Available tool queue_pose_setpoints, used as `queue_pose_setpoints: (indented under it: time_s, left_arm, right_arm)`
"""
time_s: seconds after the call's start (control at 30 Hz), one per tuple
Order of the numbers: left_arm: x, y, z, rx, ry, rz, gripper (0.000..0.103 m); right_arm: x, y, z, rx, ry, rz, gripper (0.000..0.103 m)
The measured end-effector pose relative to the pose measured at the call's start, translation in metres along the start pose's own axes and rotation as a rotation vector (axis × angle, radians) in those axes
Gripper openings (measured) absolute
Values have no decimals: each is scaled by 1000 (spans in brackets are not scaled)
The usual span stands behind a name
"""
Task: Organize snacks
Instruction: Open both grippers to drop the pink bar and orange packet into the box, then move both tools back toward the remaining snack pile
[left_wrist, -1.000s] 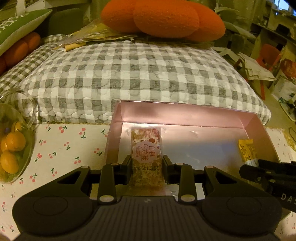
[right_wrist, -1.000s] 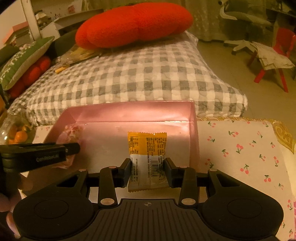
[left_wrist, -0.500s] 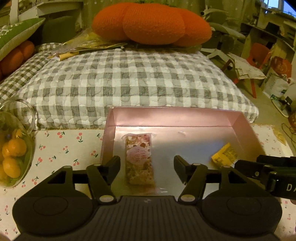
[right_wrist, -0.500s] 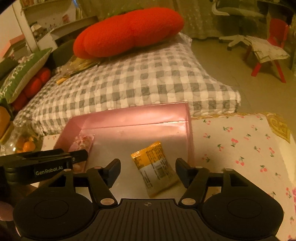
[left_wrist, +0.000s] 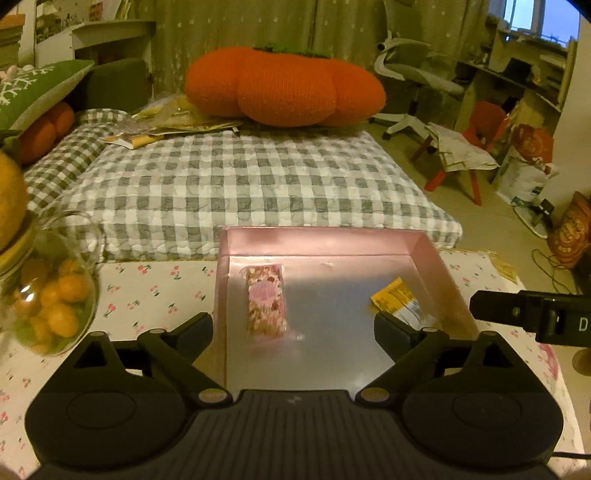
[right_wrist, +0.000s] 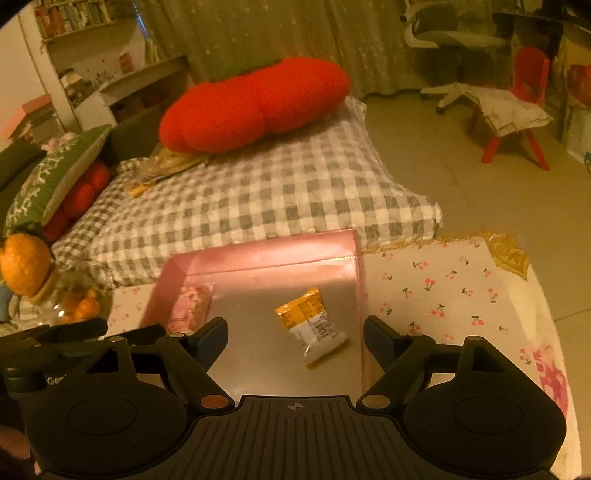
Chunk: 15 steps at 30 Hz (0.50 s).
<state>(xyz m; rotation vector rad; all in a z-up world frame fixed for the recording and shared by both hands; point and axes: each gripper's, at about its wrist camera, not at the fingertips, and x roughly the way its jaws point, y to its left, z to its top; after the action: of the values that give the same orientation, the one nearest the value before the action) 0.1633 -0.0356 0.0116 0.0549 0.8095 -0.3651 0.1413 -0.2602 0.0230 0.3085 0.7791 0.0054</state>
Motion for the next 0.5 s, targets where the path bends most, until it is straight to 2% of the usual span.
queue_pose_setpoints:
  time_s: [0.5]
  left_arm:
    - [-47,1,-46,36,1,35,101]
  right_arm:
    - [-49,14,-39,-54,23,-54,89]
